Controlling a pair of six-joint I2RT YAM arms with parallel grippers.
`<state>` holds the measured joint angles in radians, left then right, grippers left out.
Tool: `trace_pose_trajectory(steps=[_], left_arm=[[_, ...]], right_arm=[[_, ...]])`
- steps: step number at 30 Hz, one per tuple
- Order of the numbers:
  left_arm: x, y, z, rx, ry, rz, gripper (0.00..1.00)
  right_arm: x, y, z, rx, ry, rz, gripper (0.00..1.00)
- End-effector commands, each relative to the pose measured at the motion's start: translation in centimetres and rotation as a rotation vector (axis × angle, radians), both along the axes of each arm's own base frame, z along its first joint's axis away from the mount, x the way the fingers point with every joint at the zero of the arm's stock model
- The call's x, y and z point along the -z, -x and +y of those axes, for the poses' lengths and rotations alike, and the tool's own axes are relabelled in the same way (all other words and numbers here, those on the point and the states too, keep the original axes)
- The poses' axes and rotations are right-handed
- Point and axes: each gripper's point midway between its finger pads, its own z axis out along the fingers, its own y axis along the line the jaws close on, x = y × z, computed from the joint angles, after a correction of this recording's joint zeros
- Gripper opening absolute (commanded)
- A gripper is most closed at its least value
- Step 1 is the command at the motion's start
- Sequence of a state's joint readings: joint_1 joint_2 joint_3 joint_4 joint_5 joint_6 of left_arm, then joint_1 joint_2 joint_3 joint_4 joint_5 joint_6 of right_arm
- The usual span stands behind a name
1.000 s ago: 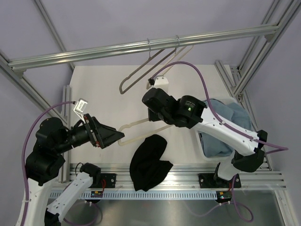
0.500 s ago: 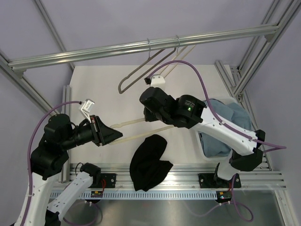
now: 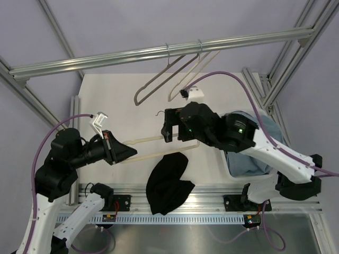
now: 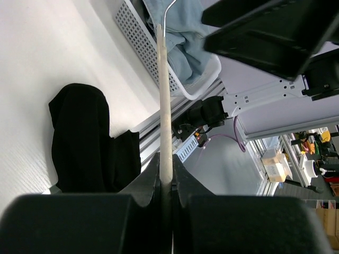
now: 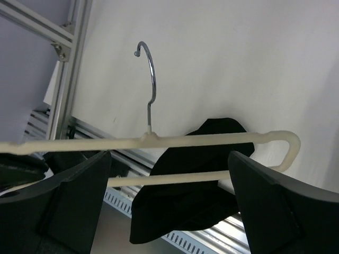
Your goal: Remove the skirt from the hanger
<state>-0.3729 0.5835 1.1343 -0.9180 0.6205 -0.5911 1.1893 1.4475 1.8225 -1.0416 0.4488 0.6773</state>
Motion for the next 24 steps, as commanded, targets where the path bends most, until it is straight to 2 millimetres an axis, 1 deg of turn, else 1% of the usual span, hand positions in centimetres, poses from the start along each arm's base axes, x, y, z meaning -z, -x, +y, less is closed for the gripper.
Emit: trace_pose_trajectory(steps=[1, 2, 3, 5, 6, 7, 8, 9, 11, 12, 14, 15, 17, 18, 19, 21, 22, 23, 24], left_arm=[[-2.8, 0.0, -0.6, 0.054, 0.047, -0.121, 0.00], [-3.2, -0.1, -0.7, 0.061, 0.048, -0.144, 0.00], [-3.5, -0.1, -0.7, 0.065, 0.050, -0.155, 0.00], [-4.2, -0.2, -0.9, 0.081, 0.044, -0.167, 0.00], [-4.3, -0.3, -0.9, 0.084, 0.040, -0.169, 0.00], [-4.2, -0.6, -1.0, 0.089, 0.030, -0.169, 0.00], [-4.3, -0.7, -1.0, 0.087, 0.025, -0.171, 0.00], [-4.0, -0.7, -0.9, 0.085, 0.013, -0.160, 0.00], [-3.4, -1.2, -0.6, 0.063, -0.013, -0.151, 0.00], [-2.9, -1.3, -0.7, 0.061, -0.018, -0.142, 0.00], [-2.4, -1.5, -0.6, 0.046, -0.015, -0.140, 0.00], [-1.7, -1.7, -0.5, 0.034, -0.022, -0.127, 0.00], [-0.7, -2.5, 0.1, -0.024, -0.057, -0.121, 0.00], [0.3, -2.9, 0.4, -0.044, -0.076, -0.099, 0.00], [1.0, -3.5, 1.0, -0.099, -0.105, -0.087, 0.00], [2.1, -4.2, 2.0, -0.170, -0.144, -0.070, 0.00], [3.1, -5.1, 3.1, -0.243, -0.189, -0.061, 0.00], [3.8, -5.3, 3.8, -0.283, -0.218, -0.045, 0.00], [4.6, -6.0, 5.0, -0.357, -0.261, -0.039, 0.00]], right_arm=[[-4.6, 1.7, -2.7, -0.012, -0.163, -0.041, 0.99], [-5.0, 2.1, -3.5, -0.011, -0.178, -0.042, 0.99], [-6.0, 2.8, -5.1, -0.009, -0.218, -0.050, 0.99], [-6.7, 3.6, -6.6, -0.009, -0.268, -0.044, 0.99], [-6.9, 4.4, -8.2, -0.010, -0.303, -0.049, 0.99], [-7.3, 4.7, -8.6, -0.015, -0.340, -0.048, 0.99], [-6.7, 5.1, -9.1, -0.020, -0.346, -0.045, 0.99], [-7.6, 5.6, -10.5, -0.018, -0.394, -0.059, 0.99], [-8.0, 6.1, -11.9, -0.002, -0.433, -0.059, 0.99], [-8.6, 6.5, -13.0, 0.004, -0.464, -0.065, 0.99], [-9.0, 6.8, -14.0, 0.013, -0.497, -0.063, 0.99], [-9.3, 7.1, -14.7, 0.014, -0.520, -0.066, 1.00], [-9.5, 7.5, -15.0, 0.005, -0.538, -0.058, 0.99], [-9.7, 7.8, -15.5, 0.003, -0.549, -0.058, 0.99], [-9.5, 7.9, -15.7, 0.004, -0.545, -0.051, 1.00], [-9.7, 8.2, -16.3, 0.004, -0.560, -0.050, 1.00], [-9.6, 8.3, -16.6, 0.007, -0.562, -0.047, 0.99], [-9.7, 8.3, -16.9, 0.010, -0.568, -0.049, 0.99], [-9.9, 8.5, -17.4, 0.014, -0.586, -0.052, 0.99]])
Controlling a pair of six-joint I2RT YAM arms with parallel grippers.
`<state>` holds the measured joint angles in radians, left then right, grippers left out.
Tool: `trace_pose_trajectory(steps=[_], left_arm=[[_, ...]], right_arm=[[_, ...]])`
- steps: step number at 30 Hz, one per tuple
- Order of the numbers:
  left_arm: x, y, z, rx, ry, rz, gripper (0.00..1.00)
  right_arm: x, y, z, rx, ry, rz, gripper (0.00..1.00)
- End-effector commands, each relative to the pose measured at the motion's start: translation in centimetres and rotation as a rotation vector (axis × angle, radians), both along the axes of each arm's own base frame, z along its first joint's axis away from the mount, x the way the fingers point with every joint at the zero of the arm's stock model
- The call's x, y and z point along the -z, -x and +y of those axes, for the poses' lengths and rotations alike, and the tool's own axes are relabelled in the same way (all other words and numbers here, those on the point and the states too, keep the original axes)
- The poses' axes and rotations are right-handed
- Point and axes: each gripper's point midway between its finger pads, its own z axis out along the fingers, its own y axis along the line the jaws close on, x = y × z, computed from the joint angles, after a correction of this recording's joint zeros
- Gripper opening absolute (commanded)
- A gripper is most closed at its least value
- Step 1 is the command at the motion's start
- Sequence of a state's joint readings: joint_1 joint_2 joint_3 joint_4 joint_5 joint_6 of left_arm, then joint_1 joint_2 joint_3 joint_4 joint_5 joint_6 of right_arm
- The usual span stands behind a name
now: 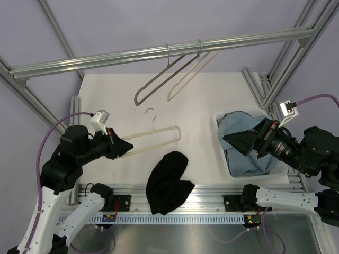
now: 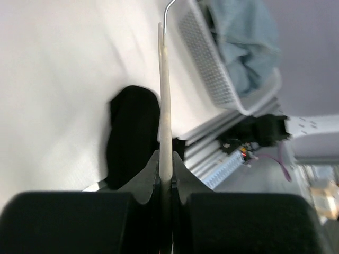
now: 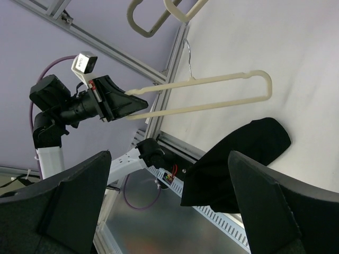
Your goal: Remove the skirt from the hanger
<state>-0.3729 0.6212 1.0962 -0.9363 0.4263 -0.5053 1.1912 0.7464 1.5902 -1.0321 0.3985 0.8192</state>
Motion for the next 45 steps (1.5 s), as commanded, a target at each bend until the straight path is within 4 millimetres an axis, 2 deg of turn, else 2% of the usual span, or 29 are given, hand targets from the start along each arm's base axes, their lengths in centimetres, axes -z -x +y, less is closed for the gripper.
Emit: trace_pose_trajectory(steps=[1, 5, 8, 13, 17, 19, 29, 37, 45], left_arm=[[2.1, -2.6, 3.5, -0.229, -0.125, -0.020, 0.00], [2.5, -3.3, 3.7, -0.270, -0.109, -0.026, 0.00], [2.2, -3.8, 4.0, -0.303, -0.111, -0.030, 0.00], [2.1, -4.7, 5.9, -0.414, -0.160, -0.035, 0.00], [2.3, -5.4, 7.2, -0.488, -0.210, -0.018, 0.00], [2.4, -6.0, 7.1, -0.498, -0.224, 0.001, 0.00], [-0.1, -7.6, 6.7, -0.524, -0.184, -0.037, 0.00], [0.0, -8.6, 7.6, -0.576, -0.216, -0.014, 0.00], [0.0, -9.3, 7.4, -0.568, -0.205, 0.003, 0.00]], right_arm=[[-0.3, 0.6, -1.2, 0.005, -0.046, 0.017, 0.99], [-0.5, 1.0, -2.3, 0.009, -0.079, 0.017, 1.00], [0.1, 1.2, -2.5, 0.006, -0.063, 0.034, 0.99], [0.9, 1.5, -3.1, 0.010, -0.052, 0.057, 0.99], [0.7, 1.8, -3.7, 0.006, -0.083, 0.053, 0.99], [0.6, 2.0, -4.0, 0.003, -0.103, 0.049, 1.00], [1.6, 2.0, -3.7, 0.002, -0.078, 0.062, 0.99], [1.1, 2.2, -4.2, -0.002, -0.087, 0.052, 1.00], [1.2, 2.1, -4.4, 0.004, -0.089, 0.051, 0.99]])
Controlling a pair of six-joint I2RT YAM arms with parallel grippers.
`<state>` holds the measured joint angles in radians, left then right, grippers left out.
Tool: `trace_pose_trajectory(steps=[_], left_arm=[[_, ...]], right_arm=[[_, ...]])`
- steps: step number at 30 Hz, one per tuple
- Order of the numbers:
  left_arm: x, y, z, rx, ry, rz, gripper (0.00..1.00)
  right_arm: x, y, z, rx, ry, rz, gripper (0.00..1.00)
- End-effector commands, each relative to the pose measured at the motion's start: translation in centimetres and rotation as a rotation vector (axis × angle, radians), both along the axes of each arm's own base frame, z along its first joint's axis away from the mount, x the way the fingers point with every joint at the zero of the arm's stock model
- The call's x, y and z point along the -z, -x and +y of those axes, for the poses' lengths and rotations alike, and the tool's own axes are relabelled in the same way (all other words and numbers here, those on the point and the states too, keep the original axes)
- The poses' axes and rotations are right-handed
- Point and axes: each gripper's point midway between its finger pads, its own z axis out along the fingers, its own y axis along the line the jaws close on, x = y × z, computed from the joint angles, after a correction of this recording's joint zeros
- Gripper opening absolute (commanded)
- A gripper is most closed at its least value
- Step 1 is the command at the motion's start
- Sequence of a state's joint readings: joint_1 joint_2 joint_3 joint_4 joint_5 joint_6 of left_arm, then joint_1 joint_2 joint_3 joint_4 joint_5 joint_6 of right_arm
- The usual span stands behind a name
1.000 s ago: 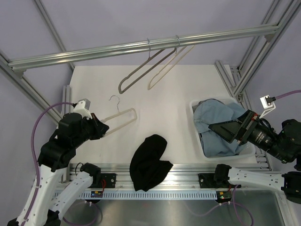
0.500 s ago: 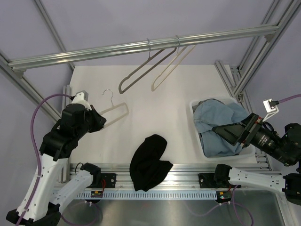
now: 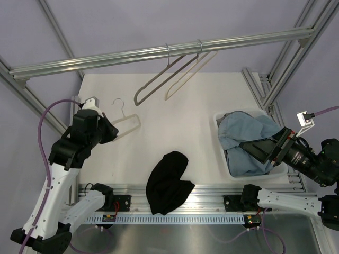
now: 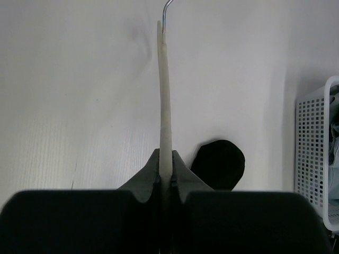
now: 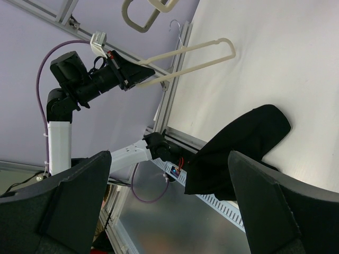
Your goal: Remove the skirt from the hanger
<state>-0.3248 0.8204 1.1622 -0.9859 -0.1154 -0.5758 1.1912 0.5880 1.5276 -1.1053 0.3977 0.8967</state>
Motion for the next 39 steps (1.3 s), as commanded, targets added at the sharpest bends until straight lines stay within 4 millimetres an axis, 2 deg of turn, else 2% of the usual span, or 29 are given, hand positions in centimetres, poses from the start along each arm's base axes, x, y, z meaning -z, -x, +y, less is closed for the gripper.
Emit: trace_pose_trajectory(steps=[1, 14, 24, 30, 33, 35, 37, 39], left_arm=[[-3.4, -1.2, -0.1, -0.011, 0.042, -0.115, 0.00], [-4.0, -2.0, 0.6, -0.030, 0.035, -0.104, 0.00], [-5.4, -2.7, 1.1, -0.038, 0.041, -0.136, 0.00], [-8.9, -3.1, 1.8, -0.065, 0.052, -0.214, 0.00], [-10.9, -3.6, 1.2, -0.028, 0.066, -0.268, 0.00], [-12.2, -3.5, 0.2, 0.033, 0.097, -0.321, 0.00], [-13.8, -3.1, 0.3, 0.038, 0.100, -0.397, 0.00], [-14.4, -2.5, 0.6, 0.034, 0.090, -0.421, 0.00]], right_arm=[[-0.2, 0.3, -0.2, -0.010, -0.013, 0.005, 0.99], [0.0, 0.4, -0.1, -0.016, -0.009, 0.008, 0.99], [0.1, 0.4, 0.2, -0.028, -0.002, 0.008, 0.99], [-0.4, 0.4, 0.4, -0.035, -0.012, -0.012, 0.99], [-0.3, 0.4, 0.8, -0.042, 0.003, -0.011, 0.99], [-0.2, 0.2, 1.0, -0.041, 0.012, -0.010, 0.99], [0.1, 0.2, 1.2, -0.040, 0.015, -0.007, 0.99], [0.3, 0.0, 1.4, -0.038, 0.020, -0.008, 0.99]])
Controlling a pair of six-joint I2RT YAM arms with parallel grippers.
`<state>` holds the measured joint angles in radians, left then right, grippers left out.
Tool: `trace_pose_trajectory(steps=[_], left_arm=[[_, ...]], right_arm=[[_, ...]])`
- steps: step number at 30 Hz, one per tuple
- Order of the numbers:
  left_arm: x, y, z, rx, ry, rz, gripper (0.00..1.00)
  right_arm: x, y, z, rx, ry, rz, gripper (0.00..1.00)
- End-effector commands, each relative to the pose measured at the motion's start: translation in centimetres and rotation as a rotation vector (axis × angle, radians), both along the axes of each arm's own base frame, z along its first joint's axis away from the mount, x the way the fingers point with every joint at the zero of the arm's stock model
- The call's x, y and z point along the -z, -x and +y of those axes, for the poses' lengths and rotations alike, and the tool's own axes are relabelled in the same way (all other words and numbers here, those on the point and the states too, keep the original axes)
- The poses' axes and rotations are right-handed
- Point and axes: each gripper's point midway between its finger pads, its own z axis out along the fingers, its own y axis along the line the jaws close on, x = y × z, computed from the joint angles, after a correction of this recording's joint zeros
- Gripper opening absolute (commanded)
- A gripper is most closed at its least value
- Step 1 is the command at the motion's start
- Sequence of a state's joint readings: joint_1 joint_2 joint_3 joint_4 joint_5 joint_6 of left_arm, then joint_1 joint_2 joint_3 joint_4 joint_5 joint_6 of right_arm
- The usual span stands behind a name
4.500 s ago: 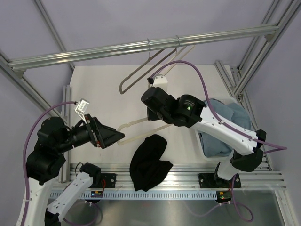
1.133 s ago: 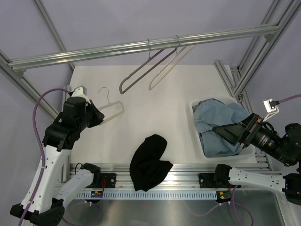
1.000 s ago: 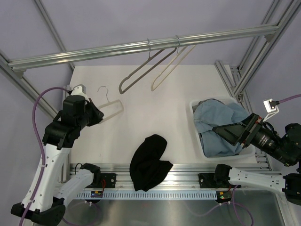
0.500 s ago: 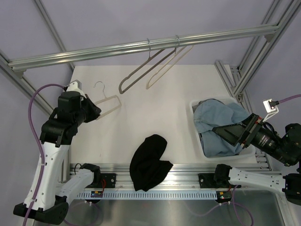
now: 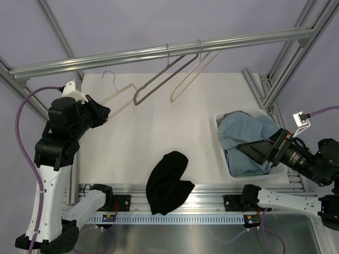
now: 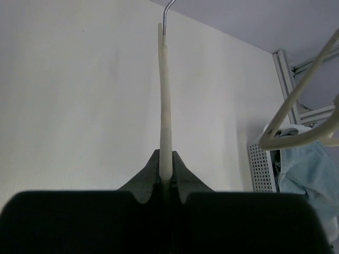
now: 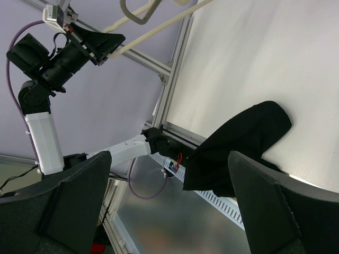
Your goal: Remove the skirt from the hanger
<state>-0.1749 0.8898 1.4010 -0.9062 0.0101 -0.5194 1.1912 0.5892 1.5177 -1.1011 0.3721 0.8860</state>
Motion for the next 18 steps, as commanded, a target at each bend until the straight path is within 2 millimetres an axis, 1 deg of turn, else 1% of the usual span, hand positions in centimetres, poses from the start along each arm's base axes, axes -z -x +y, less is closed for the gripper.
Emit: trace_pose_trajectory(steps=[1, 2, 3, 4, 5, 6, 7, 8, 9, 10, 12, 13, 14, 18], left_arm=[[-4.9, 0.8, -0.3, 0.043, 0.012, -0.193, 0.00], [-5.5, 2.1, -0.3, 0.054, 0.025, -0.225, 0.00], [-5.5, 3.4, -0.4, 0.064, 0.039, -0.247, 0.00], [-5.0, 3.2, -0.4, 0.064, 0.037, -0.235, 0.00], [-5.6, 4.8, -0.3, 0.073, 0.043, -0.274, 0.00], [-5.4, 5.4, -0.2, 0.077, 0.042, -0.283, 0.00], [-5.8, 6.2, -0.3, 0.092, 0.041, -0.306, 0.00], [-6.3, 7.1, -0.6, 0.125, 0.040, -0.336, 0.00], [-7.3, 8.5, -0.7, 0.146, 0.044, -0.392, 0.00], [-7.8, 9.1, -0.8, 0.155, 0.045, -0.419, 0.00], [-9.0, 10.9, -1.1, 0.196, 0.046, -0.493, 0.00], [-9.4, 11.3, -1.2, 0.205, 0.048, -0.510, 0.00], [-9.2, 11.5, -1.2, 0.211, 0.050, -0.507, 0.00], [-8.3, 11.6, -1.4, 0.218, 0.056, -0.474, 0.00]], right_arm=[[0.0, -0.3, 1.0, -0.010, 0.009, -0.009, 0.99], [0.0, -0.3, 1.0, -0.009, 0.014, -0.012, 1.00], [0.0, -0.4, 1.0, -0.008, 0.019, -0.015, 0.99], [0.1, -0.5, 1.0, -0.005, 0.023, -0.018, 0.99], [0.1, -0.5, 1.0, -0.004, 0.027, -0.020, 0.99], [0.1, -0.6, 1.0, -0.003, 0.030, -0.024, 0.99], [0.1, -0.7, 1.0, 0.002, 0.039, -0.029, 1.00], [0.3, -0.8, 0.9, 0.006, 0.051, -0.028, 1.00], [0.4, -0.8, 0.9, 0.010, 0.058, -0.029, 0.99], [0.4, -0.9, 0.7, 0.016, 0.062, -0.034, 0.99], [0.5, -1.0, 0.6, 0.020, 0.067, -0.035, 0.99], [0.5, -1.0, 0.6, 0.020, 0.066, -0.036, 0.99], [0.4, -1.0, 0.7, 0.017, 0.062, -0.037, 0.99], [0.5, -1.0, 0.9, 0.013, 0.057, -0.038, 0.99]])
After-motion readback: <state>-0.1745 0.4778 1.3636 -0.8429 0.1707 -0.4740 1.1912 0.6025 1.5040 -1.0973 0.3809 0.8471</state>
